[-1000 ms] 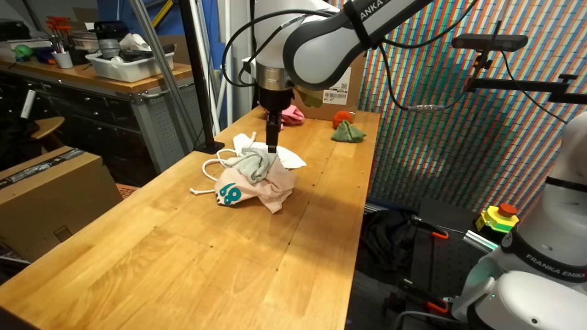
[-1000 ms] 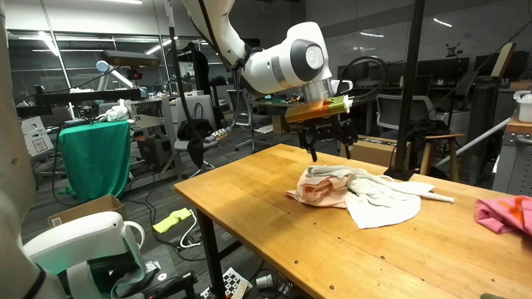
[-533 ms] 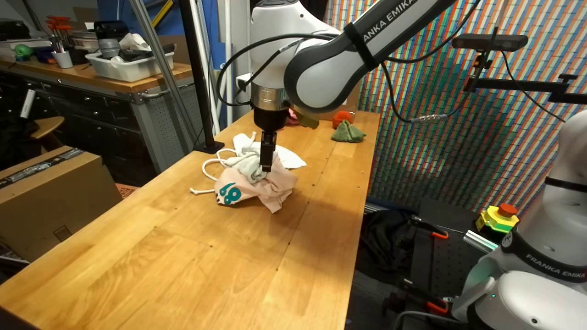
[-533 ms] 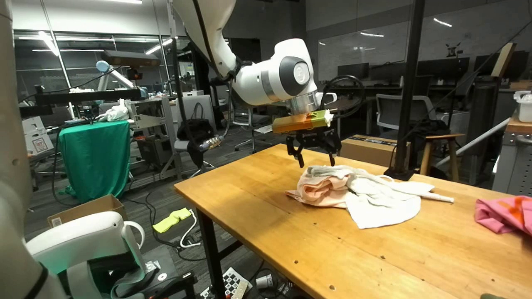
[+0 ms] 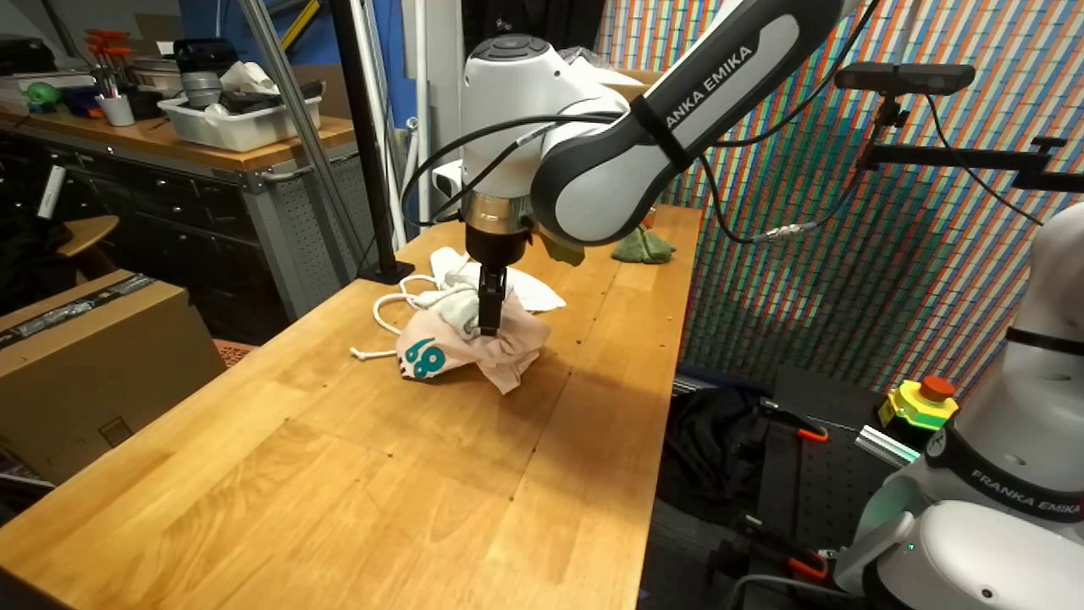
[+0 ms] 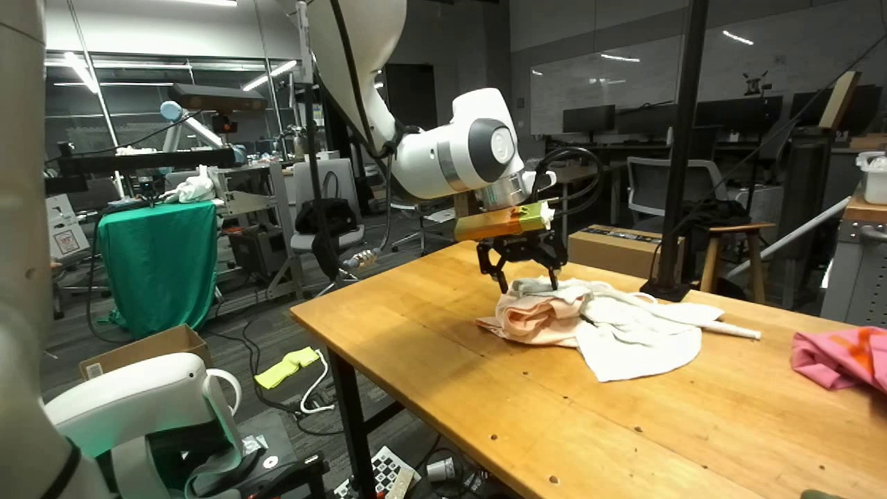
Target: Put the clothes, plush toy and rope separately on the table
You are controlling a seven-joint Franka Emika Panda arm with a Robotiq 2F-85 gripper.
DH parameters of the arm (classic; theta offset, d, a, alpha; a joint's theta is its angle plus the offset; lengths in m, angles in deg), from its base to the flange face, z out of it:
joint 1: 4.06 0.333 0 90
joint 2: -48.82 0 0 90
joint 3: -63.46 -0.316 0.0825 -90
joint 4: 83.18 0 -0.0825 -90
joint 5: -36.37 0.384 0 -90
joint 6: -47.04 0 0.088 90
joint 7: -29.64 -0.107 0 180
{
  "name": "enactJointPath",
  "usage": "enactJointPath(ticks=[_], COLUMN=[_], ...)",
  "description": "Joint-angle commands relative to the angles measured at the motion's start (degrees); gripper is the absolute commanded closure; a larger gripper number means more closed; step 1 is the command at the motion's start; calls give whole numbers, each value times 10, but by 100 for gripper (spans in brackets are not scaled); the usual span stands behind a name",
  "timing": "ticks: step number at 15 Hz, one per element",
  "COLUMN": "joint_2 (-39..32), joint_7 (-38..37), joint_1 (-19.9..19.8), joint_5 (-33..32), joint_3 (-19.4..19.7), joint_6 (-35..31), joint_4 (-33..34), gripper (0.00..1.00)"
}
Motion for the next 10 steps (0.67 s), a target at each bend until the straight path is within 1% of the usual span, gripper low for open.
enactJointPath(ticks=[1, 2, 3, 7, 8, 9, 10], joint_2=[-4, -6, -6, -1, 0, 0, 2], joint_7=[-13, -14, -14, -9, -11, -12, -12], joint_1=[8, 8, 8, 9, 10, 11, 11], joint_5=[-17, -18, -18, -20, -23, -25, -23], joint_3=[12, 13, 13, 14, 15, 15, 14], joint_6=[-20, -21, -22, -18, -18, -17, -15], joint_4=[1, 2, 2, 5, 7, 9, 10], gripper=[1, 18, 24, 56, 62, 71, 78])
